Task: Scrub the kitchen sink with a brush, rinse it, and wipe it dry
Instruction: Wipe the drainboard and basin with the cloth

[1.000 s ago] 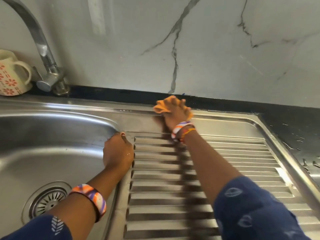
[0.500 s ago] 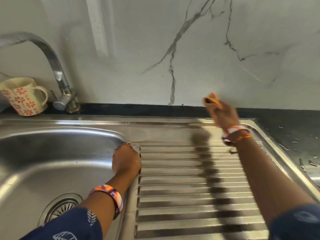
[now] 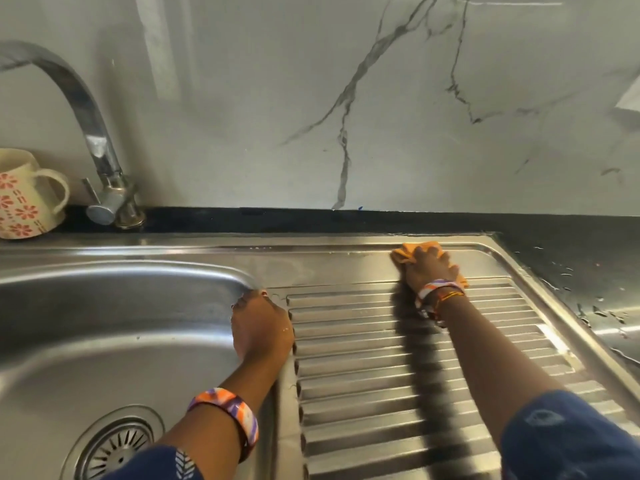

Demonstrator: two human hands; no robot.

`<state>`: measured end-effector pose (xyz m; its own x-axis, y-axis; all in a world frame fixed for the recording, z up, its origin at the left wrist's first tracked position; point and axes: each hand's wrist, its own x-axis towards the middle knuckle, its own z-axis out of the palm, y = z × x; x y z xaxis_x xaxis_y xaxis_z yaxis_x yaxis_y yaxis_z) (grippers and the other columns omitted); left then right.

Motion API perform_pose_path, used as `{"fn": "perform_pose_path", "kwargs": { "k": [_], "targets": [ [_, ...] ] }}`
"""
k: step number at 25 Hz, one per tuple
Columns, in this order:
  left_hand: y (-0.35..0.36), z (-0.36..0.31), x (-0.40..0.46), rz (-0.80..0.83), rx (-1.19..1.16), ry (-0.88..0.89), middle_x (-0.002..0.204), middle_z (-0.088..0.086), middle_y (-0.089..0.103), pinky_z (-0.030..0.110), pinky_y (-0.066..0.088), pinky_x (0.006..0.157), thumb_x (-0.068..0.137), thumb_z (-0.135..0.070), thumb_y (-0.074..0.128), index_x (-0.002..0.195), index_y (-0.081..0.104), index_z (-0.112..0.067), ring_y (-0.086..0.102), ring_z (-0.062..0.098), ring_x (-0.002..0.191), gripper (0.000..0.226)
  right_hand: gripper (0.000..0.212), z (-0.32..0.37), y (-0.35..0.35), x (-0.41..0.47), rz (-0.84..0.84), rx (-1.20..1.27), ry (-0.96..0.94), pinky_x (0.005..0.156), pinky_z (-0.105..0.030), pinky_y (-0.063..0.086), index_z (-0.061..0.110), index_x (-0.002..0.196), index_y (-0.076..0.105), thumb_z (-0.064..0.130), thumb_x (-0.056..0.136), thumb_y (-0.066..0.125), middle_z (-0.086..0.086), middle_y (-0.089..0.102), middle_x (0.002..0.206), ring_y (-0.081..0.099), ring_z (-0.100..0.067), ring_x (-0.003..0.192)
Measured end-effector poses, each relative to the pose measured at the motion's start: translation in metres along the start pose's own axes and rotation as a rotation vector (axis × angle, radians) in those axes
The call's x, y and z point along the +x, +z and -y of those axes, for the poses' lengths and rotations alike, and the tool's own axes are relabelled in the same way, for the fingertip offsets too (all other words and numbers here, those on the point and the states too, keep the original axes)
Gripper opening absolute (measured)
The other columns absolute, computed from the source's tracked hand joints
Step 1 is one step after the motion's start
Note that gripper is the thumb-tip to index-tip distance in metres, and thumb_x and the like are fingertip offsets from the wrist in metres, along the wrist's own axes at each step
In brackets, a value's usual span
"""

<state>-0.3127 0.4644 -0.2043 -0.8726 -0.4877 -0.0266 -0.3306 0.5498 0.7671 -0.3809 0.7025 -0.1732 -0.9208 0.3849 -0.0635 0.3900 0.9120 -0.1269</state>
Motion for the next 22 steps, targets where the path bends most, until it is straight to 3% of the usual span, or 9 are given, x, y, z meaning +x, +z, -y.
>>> {"fn": "perform_pose_path", "kwargs": {
  "k": [5,9,12,14,15,17,18,21,22],
  "targets": [
    [-0.014,0.009,0.003,0.173,-0.102,-0.025,0.111,0.02,0.061,0.044,0.047,0.093,0.098,-0.017,0.035,0.108,0.057,0.001,0.058,0.035,0.104,0.03,0.048,0.094,0.011,-0.062,0.047,0.014,-0.235,0.117,-0.046,0.007,0.022,0.145,0.03,0.035,0.099,0.032,-0.005,0.011,0.158,0.008,-0.028,0.146],
    [-0.051,0.024,0.026,0.43,-0.219,-0.02,0.11,0.025,0.064,0.043,0.048,0.089,0.088,-0.019,0.043,0.106,0.064,0.0,0.06,0.039,0.105,0.034,0.045,0.151,0.022,-0.108,0.163,0.174,-0.385,0.117,-0.036,0.0,0.03,0.145,0.031,0.03,0.1,0.035,0.002,0.009,0.159,0.002,-0.02,0.148],
    [-0.078,0.035,0.031,0.525,-0.143,0.066,0.123,0.023,0.06,0.041,0.046,0.093,0.087,-0.005,0.051,0.123,0.059,-0.005,0.056,0.037,0.114,0.037,0.039,0.165,0.011,-0.137,0.203,0.427,-0.442,0.108,-0.024,0.025,0.013,0.138,0.046,0.019,0.1,0.04,-0.011,0.039,0.148,0.033,-0.026,0.137],
    [-0.088,0.039,0.027,0.554,-0.051,0.109,0.139,0.018,0.048,0.036,0.04,0.101,0.089,-0.003,0.051,0.138,0.046,-0.006,0.046,0.033,0.128,0.048,0.032,0.153,-0.005,-0.155,0.258,0.785,-0.367,0.082,-0.01,0.043,0.007,0.121,0.06,0.021,0.094,0.052,-0.018,0.059,0.125,0.055,-0.029,0.114],
    [-0.091,0.04,0.024,0.554,-0.029,0.13,0.143,0.017,0.044,0.035,0.037,0.104,0.091,-0.007,0.052,0.14,0.042,-0.005,0.043,0.033,0.13,0.05,0.035,0.143,-0.015,-0.166,0.25,0.956,-0.32,0.077,-0.012,0.046,0.01,0.113,0.063,0.03,0.085,0.062,-0.018,0.063,0.117,0.059,-0.032,0.106],
    [-0.092,0.041,0.013,0.546,-0.013,0.168,0.141,0.019,0.045,0.037,0.039,0.106,0.093,-0.016,0.053,0.136,0.044,-0.002,0.044,0.034,0.128,0.046,0.062,0.108,-0.029,-0.181,0.164,1.25,-0.189,0.076,-0.028,0.048,0.016,0.111,0.06,0.044,0.058,0.073,-0.015,0.063,0.107,0.059,-0.032,0.096],
    [-0.089,0.042,0.005,0.533,-0.016,0.182,0.14,0.02,0.045,0.038,0.039,0.105,0.095,-0.02,0.051,0.134,0.045,0.0,0.044,0.035,0.128,0.045,0.072,0.086,-0.036,-0.186,0.08,1.311,-0.146,0.076,-0.028,0.048,0.015,0.116,0.058,0.044,0.051,0.074,-0.011,0.061,0.105,0.058,-0.026,0.095],
    [-0.067,0.038,-0.024,0.441,-0.035,0.09,0.135,0.027,0.045,0.042,0.036,0.103,0.099,-0.027,0.041,0.128,0.046,0.007,0.042,0.04,0.126,0.046,0.041,0.005,-0.054,-0.197,-0.382,0.916,-0.05,0.088,-0.01,0.04,0.012,0.129,0.054,0.014,0.088,0.05,-0.006,0.058,0.126,0.05,-0.015,0.117],
    [-0.058,0.032,-0.031,0.4,-0.033,0.032,0.135,0.03,0.043,0.044,0.035,0.104,0.099,-0.029,0.038,0.129,0.045,0.01,0.04,0.042,0.126,0.049,0.04,-0.025,-0.053,-0.198,-0.559,0.763,0.086,0.091,-0.014,0.04,0.01,0.13,0.056,0.003,0.093,0.042,-0.01,0.057,0.129,0.05,-0.02,0.122]
  ]
}}
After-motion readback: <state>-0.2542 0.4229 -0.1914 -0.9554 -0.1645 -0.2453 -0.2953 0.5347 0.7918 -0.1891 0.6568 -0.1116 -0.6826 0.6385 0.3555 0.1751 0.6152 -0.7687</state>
